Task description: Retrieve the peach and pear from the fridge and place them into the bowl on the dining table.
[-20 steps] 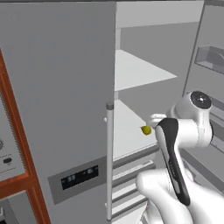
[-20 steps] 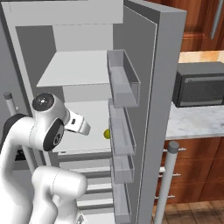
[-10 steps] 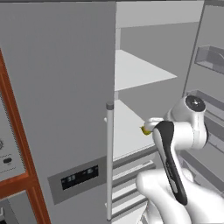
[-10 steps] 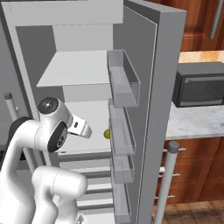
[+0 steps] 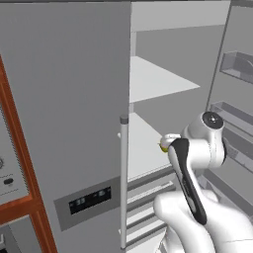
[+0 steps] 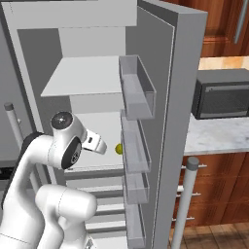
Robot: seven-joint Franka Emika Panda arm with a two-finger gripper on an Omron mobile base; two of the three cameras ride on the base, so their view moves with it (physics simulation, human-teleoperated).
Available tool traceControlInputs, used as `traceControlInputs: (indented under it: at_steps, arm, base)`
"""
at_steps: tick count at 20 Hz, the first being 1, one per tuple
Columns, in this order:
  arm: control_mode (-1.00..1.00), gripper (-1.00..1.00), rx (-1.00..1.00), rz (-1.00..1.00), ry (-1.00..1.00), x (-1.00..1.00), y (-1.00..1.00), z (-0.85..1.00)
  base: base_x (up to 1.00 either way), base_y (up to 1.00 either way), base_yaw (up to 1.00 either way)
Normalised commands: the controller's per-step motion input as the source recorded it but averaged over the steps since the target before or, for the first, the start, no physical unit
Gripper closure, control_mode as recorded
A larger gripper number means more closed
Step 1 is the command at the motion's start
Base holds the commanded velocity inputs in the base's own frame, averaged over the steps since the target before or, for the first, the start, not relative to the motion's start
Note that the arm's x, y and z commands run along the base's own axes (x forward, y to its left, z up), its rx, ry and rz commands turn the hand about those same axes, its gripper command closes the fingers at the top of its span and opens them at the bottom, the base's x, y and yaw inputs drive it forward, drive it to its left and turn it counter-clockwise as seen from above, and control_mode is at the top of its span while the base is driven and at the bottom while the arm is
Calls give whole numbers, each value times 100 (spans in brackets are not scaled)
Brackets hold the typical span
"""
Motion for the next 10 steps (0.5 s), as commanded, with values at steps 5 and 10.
traceControlInputs:
  at_steps: [5,10]
  arm:
    - [-100,-100,0,-6,0,31,-25,-31]
    - [-100,-100,0,-5,0,38,-15,-33]
  base:
    - [0,0,0]
    - [0,0,0]
